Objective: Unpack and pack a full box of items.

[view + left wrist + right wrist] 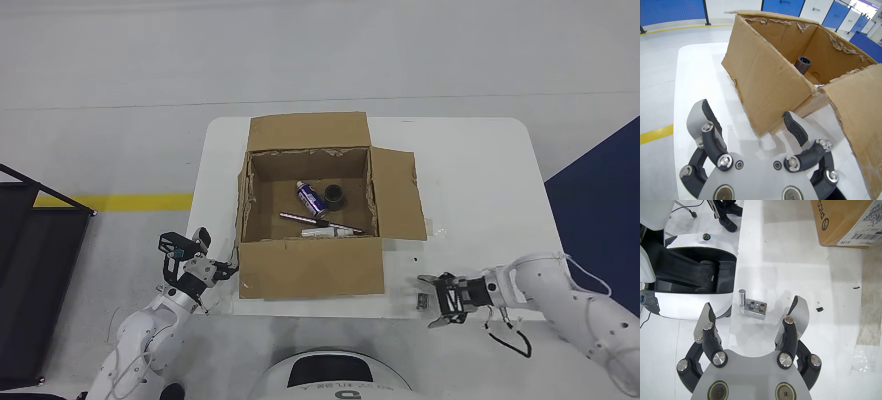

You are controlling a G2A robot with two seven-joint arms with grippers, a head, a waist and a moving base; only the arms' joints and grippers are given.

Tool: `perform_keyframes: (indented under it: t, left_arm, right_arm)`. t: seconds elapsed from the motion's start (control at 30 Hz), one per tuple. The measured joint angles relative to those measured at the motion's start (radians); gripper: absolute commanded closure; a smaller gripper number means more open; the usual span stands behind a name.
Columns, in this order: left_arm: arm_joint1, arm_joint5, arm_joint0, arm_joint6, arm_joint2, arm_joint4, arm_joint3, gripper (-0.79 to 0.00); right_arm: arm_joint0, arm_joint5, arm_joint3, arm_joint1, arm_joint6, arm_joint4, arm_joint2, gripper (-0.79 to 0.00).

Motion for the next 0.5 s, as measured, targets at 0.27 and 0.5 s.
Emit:
perform_keyframes:
  t: [0.27,0.5]
  left_arm:
    - [0.0,0.0,0.0,0.0,0.0,0.0,0.0,-0.785]
    - [0.0,0.0,0.0,0.0,0.0,0.0,0.0,-0.785]
  right_arm:
    - [0.02,-0.004,-0.013,-0.024,0.096,0.046,-0.024,-0.517]
    - [0.037,-0.006,-0.002,-0.041,0.14,0.073,-0.033,-0.376]
